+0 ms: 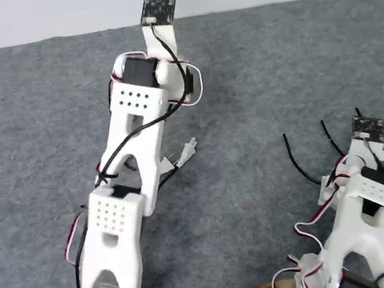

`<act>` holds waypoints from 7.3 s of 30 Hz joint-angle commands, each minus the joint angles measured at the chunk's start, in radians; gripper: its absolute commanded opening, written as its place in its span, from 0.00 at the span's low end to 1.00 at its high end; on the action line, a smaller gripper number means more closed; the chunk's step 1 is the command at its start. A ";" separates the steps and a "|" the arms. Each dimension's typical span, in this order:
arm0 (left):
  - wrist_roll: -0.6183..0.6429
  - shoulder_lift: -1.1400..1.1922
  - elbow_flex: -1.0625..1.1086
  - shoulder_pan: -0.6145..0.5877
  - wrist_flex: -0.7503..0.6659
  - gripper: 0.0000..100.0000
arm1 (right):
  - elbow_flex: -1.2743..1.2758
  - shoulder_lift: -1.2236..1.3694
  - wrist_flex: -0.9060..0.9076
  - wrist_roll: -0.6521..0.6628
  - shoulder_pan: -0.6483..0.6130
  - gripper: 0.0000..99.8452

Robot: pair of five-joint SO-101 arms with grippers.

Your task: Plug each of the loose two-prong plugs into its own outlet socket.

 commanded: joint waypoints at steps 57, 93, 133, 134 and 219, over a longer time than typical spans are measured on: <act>-0.333 -1.117 1.888 0.431 -0.835 0.03 | -0.006 0.001 -0.016 0.015 -0.008 0.14; -0.341 -1.132 1.914 0.229 -0.921 0.01 | -0.006 0.001 -0.016 0.015 -0.008 0.14; -0.425 -1.942 2.589 -0.827 -0.971 0.01 | -0.608 0.177 0.165 0.872 -0.992 0.23; -0.425 -1.942 2.592 -0.829 -0.982 0.01 | -0.644 0.213 0.173 0.872 -1.010 0.23; -0.600 -1.939 2.318 -0.110 -0.736 0.14 | -0.488 0.470 -0.056 -0.081 -0.438 0.01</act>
